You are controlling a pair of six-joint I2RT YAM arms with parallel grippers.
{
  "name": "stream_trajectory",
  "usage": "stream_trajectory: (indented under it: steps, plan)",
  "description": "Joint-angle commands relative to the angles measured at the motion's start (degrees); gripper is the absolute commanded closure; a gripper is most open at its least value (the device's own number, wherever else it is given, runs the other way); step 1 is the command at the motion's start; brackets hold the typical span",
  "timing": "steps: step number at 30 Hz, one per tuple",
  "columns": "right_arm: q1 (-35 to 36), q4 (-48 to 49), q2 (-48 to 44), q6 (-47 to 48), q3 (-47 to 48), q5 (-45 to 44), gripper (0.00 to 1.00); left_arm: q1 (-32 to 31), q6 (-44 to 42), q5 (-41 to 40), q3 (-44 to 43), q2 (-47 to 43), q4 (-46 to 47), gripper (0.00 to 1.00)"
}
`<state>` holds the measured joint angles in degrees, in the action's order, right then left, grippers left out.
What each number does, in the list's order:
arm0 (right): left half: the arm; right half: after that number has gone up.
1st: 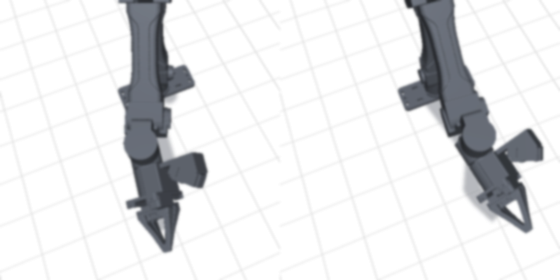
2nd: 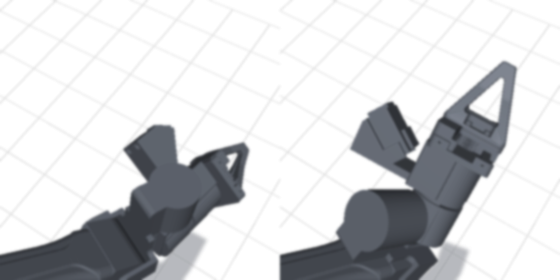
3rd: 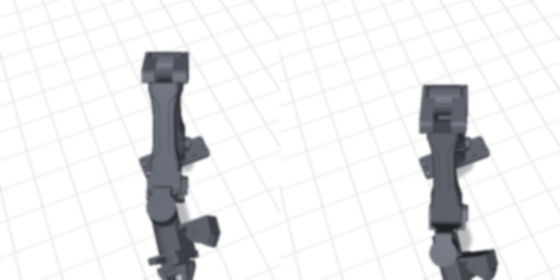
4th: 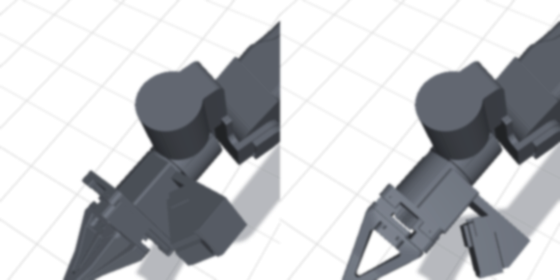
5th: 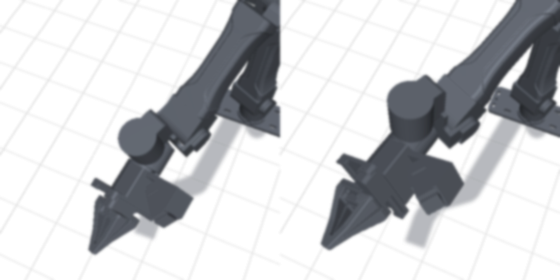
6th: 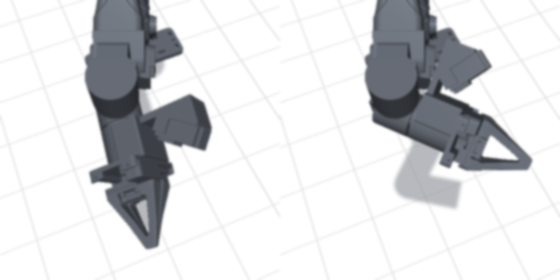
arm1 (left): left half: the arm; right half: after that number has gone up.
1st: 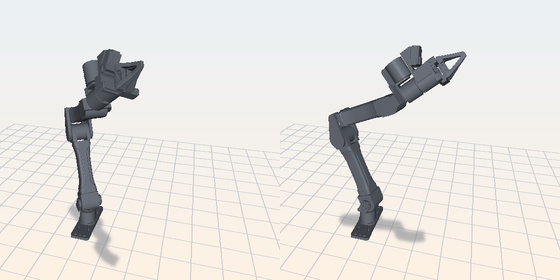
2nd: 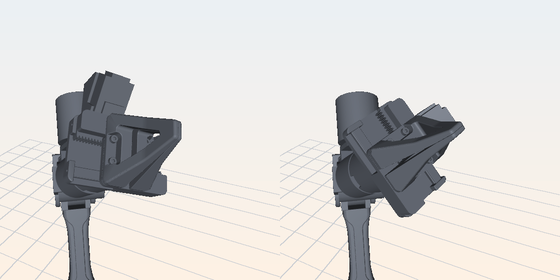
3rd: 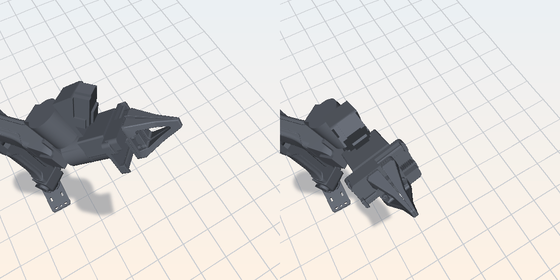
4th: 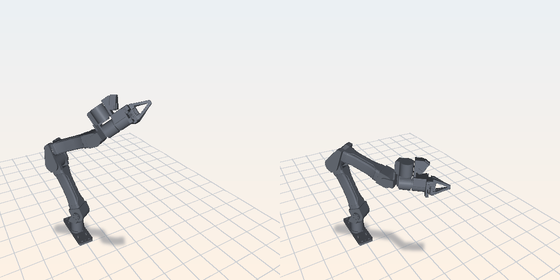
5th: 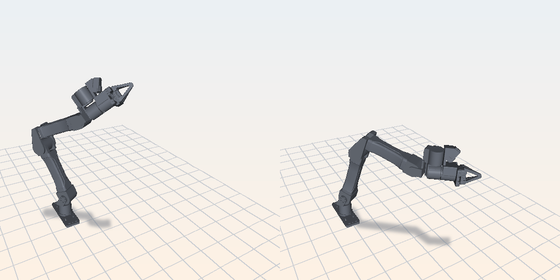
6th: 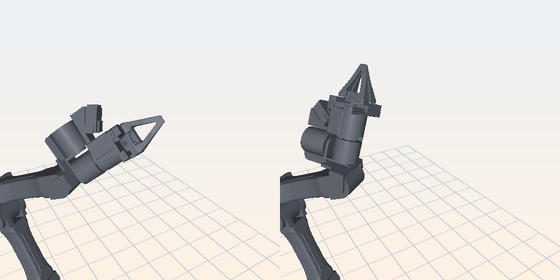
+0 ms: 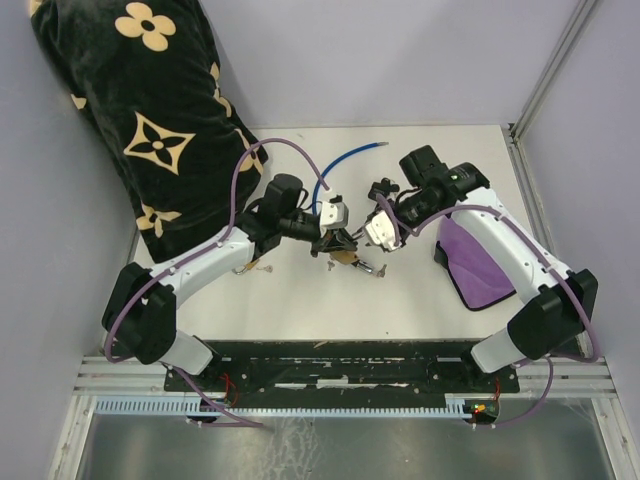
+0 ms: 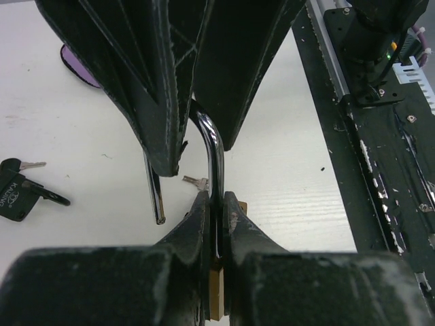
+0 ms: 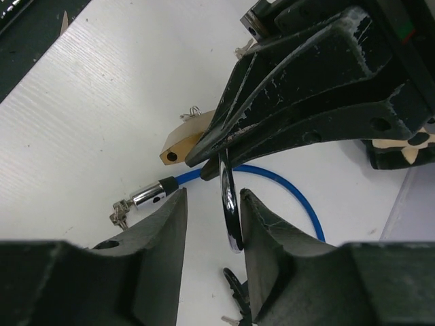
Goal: Lock with the key
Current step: Lock the lock.
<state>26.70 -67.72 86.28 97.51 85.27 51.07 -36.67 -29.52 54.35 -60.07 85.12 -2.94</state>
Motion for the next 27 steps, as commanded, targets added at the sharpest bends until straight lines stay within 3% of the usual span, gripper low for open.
stream_trajectory:
  steps: [1, 7, 10, 11, 12, 19, 25, 27]
  plan:
    - [1.51, 1.52, 0.96, -1.76, 2.43, -3.1, 0.6, -0.51, 2.18, 3.57, -3.74, -0.75, 4.13, 0.97]
    - [2.41, 1.64, 1.48, -2.16, 2.6, -4.34, 0.76, -0.51, 2.78, 3.96, -3.78, -0.47, 4.69, 0.97]
    - [2.6, 1.25, 1.19, -2.43, 2.82, -4.93, 0.96, -0.55, 3.47, 3.43, -3.74, -0.45, 5.05, 0.97]
    - [2.58, 1.06, 1.01, -3.01, 2.99, -5.15, 0.98, -0.51, 4.23, 2.95, -3.53, -0.6, 5.51, 0.96]
    - [2.57, 0.88, 0.78, -3.74, 3.05, -5.49, 0.98, -0.51, 5.65, 1.73, -3.17, -0.95, 6.47, 0.92]
    - [2.6, 1.44, -2.37, -14.76, 1.6, -7.55, 0.98, -0.53, 23.92, -7.38, 6.11, -9.85, 23.64, 0.21]
    - [2.54, 6.81, -9.18, -31.02, -3.02, -7.4, 0.98, 0.05, 36.53, -21.79, 18.55, -23.45, 35.16, 0.0]
    - [2.5, 7.87, -10.44, -36.8, -3.57, -6.92, 0.98, 0.33, 43.03, -27.45, 21.92, -27.3, 36.21, 0.01]
